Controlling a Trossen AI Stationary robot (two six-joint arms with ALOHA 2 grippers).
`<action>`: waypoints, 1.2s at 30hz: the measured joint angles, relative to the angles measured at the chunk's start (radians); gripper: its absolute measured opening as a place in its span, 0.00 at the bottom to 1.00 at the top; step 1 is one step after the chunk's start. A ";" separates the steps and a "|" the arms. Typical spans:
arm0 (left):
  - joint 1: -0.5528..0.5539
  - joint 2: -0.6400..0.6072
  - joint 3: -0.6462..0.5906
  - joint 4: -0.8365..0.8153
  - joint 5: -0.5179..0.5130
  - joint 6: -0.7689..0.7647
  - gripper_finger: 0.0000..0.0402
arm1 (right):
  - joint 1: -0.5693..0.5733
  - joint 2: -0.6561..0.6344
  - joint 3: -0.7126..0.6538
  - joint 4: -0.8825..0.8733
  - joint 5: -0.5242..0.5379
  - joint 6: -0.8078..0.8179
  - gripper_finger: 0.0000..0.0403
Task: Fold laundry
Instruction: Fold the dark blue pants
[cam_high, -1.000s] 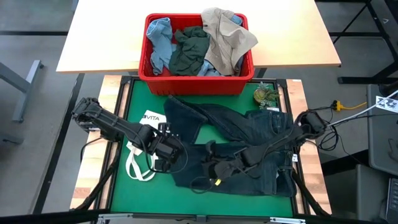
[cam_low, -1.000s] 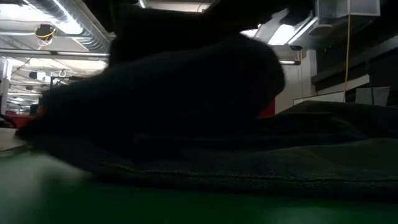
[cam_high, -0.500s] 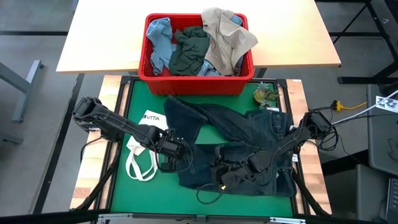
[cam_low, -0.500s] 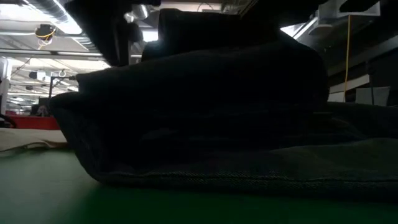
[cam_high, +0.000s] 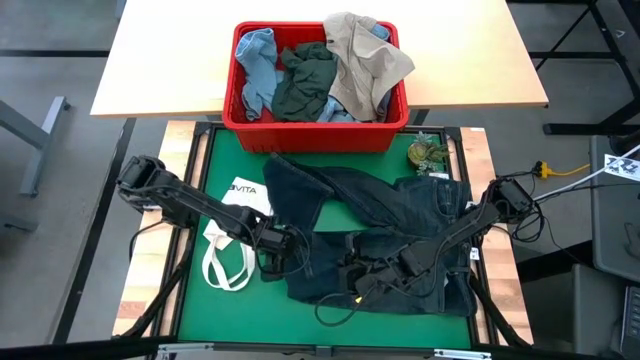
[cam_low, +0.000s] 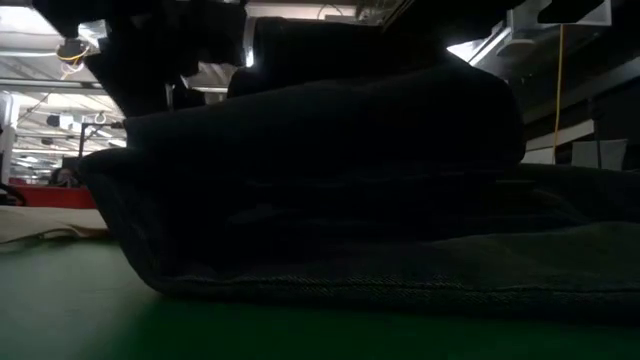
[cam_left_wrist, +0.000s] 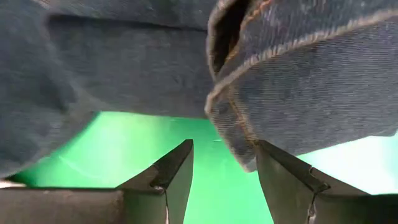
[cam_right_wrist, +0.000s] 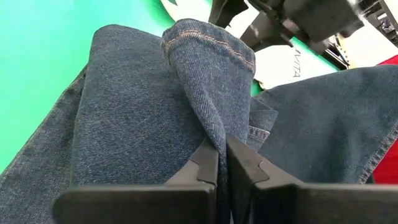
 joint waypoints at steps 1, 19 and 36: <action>0.000 0.000 -0.006 0.022 0.009 -0.008 0.42 | 0.000 0.000 0.000 0.000 0.000 0.000 0.03; -0.009 0.000 -0.068 0.152 0.028 -0.037 0.07 | 0.000 0.000 0.000 0.002 -0.010 -0.001 0.04; -0.009 0.000 0.102 -0.058 -0.077 0.124 0.00 | -0.002 0.000 0.000 0.008 -0.150 -0.001 0.04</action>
